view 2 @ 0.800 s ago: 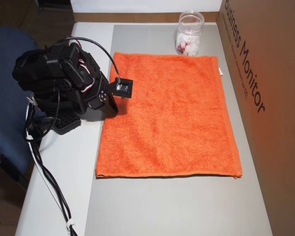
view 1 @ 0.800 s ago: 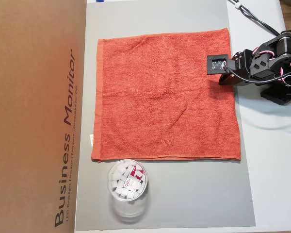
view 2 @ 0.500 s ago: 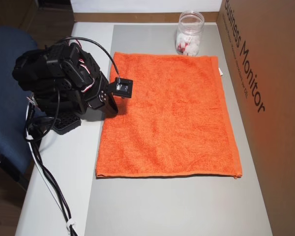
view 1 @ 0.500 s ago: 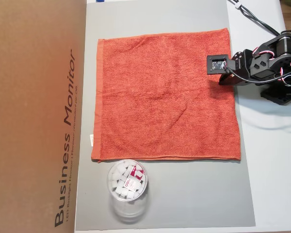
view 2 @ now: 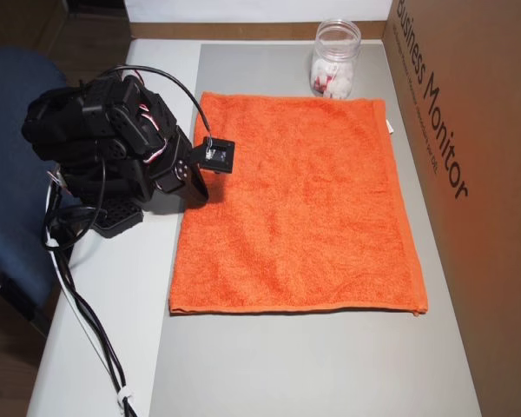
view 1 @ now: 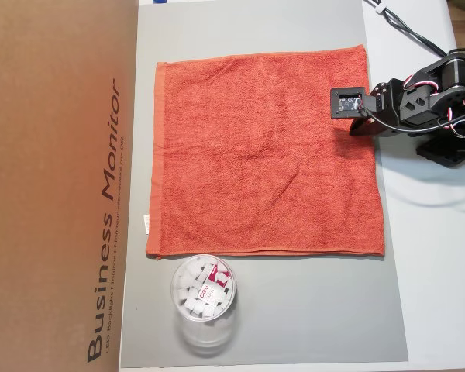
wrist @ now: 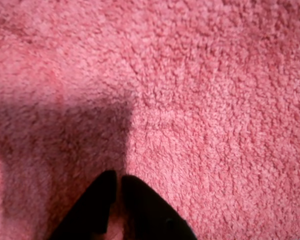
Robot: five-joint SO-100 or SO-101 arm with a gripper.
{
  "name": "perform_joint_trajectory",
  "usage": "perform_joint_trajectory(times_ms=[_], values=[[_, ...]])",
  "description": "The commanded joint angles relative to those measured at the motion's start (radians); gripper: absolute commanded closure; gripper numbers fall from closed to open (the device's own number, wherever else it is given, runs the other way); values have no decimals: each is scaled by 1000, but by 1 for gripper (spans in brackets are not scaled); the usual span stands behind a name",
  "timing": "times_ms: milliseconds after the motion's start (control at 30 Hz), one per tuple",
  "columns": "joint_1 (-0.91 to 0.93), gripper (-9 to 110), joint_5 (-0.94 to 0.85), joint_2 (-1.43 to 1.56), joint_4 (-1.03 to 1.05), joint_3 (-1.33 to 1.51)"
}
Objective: Fold the blanket.
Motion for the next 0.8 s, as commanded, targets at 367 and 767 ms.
perform_joint_trajectory(times_ms=[367,767], values=[[-2,102,-5,12,5,8],[-11,102,-5,12,5,8]])
